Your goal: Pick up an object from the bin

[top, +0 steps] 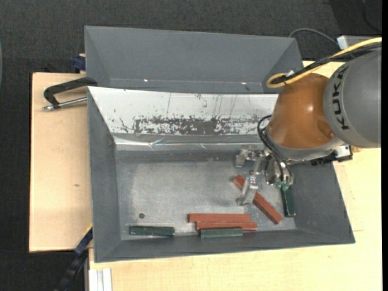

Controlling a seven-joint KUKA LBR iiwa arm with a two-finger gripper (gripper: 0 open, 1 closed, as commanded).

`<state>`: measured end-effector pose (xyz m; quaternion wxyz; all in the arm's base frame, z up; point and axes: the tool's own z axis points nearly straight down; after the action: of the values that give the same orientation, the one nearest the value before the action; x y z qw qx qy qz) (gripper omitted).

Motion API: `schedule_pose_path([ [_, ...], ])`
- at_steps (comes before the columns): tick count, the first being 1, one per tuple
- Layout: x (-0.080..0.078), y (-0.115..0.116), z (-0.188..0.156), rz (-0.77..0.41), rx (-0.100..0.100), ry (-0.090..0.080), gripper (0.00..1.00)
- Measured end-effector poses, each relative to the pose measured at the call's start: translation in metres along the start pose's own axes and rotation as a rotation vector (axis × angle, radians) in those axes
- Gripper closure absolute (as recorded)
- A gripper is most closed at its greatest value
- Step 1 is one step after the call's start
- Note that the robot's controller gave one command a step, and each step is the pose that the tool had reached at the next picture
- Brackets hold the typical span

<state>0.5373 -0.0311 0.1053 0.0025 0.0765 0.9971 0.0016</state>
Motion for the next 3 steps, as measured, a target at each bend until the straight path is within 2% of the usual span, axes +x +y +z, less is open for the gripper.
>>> schedule_pose_path([
  [1, -0.027, -0.026, -0.019, 0.06, 0.004, -0.003, 0.0],
  [2, -0.006, -0.03, 0.009, 0.029, 0.003, 0.0, 0.0],
  [3, 0.002, 0.002, 0.026, 0.157, 0.002, 0.006, 1.0],
])
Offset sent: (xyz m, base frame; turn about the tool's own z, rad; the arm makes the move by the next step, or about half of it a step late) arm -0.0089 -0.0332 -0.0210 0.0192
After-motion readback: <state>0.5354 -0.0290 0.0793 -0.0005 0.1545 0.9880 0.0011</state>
